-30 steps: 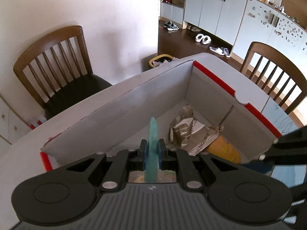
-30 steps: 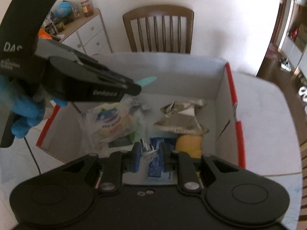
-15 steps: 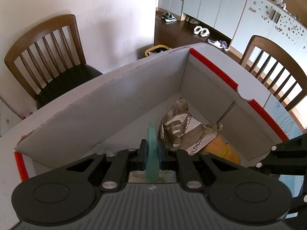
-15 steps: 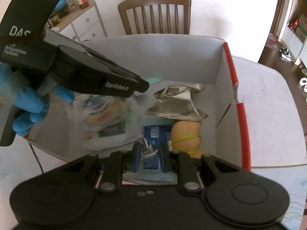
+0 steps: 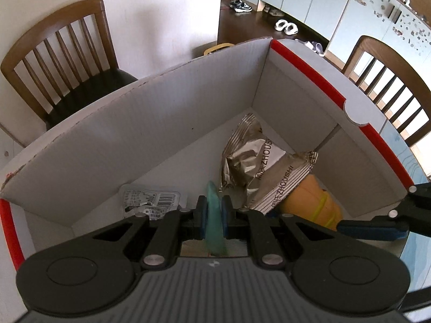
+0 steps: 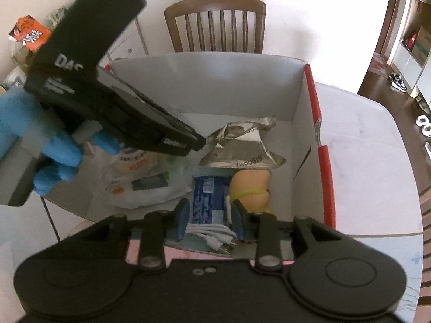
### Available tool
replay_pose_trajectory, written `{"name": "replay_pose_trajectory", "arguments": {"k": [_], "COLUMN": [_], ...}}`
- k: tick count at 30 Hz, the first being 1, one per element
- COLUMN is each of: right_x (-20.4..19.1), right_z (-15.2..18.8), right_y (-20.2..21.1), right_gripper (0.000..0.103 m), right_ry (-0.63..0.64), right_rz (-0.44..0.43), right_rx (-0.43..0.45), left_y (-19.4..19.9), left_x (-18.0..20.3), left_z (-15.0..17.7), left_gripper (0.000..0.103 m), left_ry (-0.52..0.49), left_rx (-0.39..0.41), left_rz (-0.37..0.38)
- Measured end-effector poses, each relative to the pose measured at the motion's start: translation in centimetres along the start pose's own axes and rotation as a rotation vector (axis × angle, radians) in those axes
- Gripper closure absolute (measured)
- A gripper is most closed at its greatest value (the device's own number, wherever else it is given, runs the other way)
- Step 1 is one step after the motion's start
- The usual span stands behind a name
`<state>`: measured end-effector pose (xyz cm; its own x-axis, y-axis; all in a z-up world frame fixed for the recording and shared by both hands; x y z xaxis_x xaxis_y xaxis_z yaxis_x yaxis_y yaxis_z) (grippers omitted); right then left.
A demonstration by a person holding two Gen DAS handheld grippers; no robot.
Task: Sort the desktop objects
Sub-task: 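Lower the stick and cable into the box and open both grippers, then withdraw both grippers from the box toward the dark packets on the table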
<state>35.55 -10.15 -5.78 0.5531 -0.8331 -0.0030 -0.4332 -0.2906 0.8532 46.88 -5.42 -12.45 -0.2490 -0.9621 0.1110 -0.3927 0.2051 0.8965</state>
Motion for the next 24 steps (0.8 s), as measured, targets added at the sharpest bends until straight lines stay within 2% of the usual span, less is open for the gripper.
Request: {"name": "replay_pose_trajectory", "arguments": {"k": [10, 13, 15, 17, 24], "right_x": [-0.7, -1.1, -1.3, -1.6, -2.3], "right_z": [0.0, 0.1, 0.2, 0.2, 0.7], "right_y": [2.3, 3.2, 3.8, 4.4, 6.6], "right_gripper": [0.048, 0.042, 0.040, 0.039, 0.038], "right_ry": [0.016, 0.024, 0.028, 0.029, 0.044], "right_rz": [-0.009, -0.012, -0.009, -0.007, 0.001], "right_rx": [0.034, 0.048, 0.057, 0.065, 0.086], "left_y": [2.0, 3.0, 3.8, 4.7, 7.5], "left_x": [-0.2, -0.2, -0.2, 0.0, 1.0], "left_z": [-0.2, -0.1, 0.0, 0.2, 1.2], "left_gripper": [0.092, 0.082, 0.063, 0.053, 0.053], "left_ry": [0.028, 0.036, 0.044, 0.043, 0.038], "left_rx": [0.024, 0.040, 0.050, 0.062, 0.079], "left_rz": [-0.011, -0.025, -0.026, -0.022, -0.021]}}
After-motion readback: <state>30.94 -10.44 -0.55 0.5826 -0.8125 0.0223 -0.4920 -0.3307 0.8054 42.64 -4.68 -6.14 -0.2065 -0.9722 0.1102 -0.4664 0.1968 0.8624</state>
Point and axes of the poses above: each gripper's, at about its wrist camera, not at the fingertips, and y roughly against the way its jaws point, x to its right, z to its underside, the point moved 6 cm from there along -y, roughly the way its jaws point, and after that the axes turned 7 degrees about y, right-handed, at the moved point
